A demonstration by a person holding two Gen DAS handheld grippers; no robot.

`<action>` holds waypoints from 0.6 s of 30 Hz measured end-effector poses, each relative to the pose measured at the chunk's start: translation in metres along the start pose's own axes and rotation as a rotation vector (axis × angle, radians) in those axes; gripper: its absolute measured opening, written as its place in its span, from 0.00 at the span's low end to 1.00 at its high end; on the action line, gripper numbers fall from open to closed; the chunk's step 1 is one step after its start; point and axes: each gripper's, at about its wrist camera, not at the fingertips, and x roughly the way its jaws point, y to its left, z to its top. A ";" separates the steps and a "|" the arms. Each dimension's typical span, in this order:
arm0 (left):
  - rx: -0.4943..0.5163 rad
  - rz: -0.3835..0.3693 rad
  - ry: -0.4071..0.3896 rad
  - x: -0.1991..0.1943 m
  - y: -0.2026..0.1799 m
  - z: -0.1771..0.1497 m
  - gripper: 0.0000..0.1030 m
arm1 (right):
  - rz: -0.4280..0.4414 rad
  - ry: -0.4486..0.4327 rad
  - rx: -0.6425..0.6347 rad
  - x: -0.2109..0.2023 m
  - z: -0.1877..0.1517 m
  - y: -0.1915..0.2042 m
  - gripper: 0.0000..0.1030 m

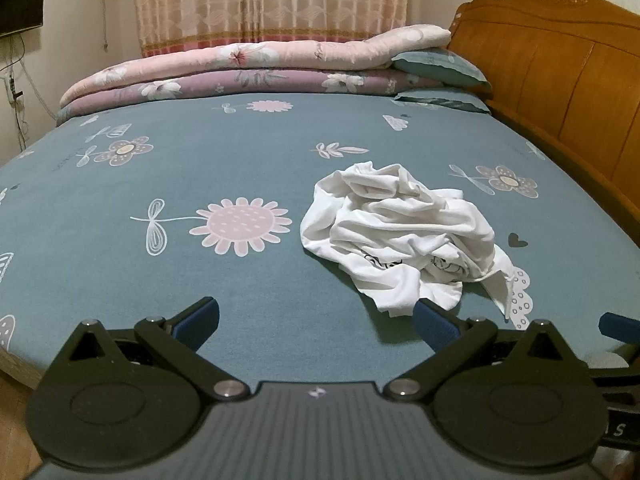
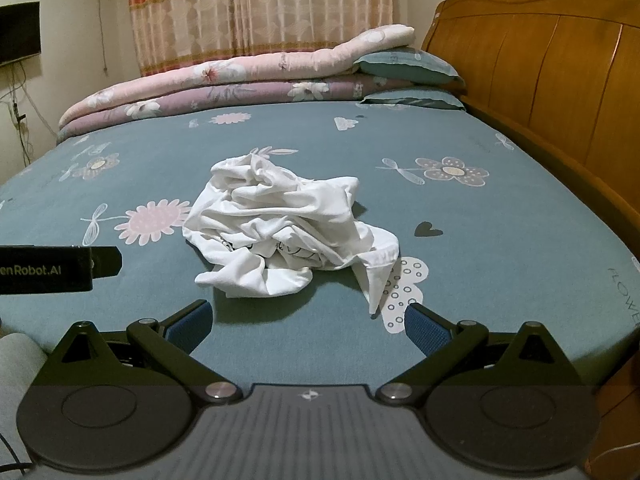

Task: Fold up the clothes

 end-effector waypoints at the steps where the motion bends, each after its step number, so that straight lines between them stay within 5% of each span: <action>1: 0.000 0.001 -0.001 0.000 0.000 0.000 0.99 | 0.000 0.000 0.000 0.000 0.000 0.000 1.00; 18: -0.009 0.018 0.013 0.009 0.002 0.000 0.99 | 0.006 0.025 0.013 0.012 -0.003 -0.005 1.00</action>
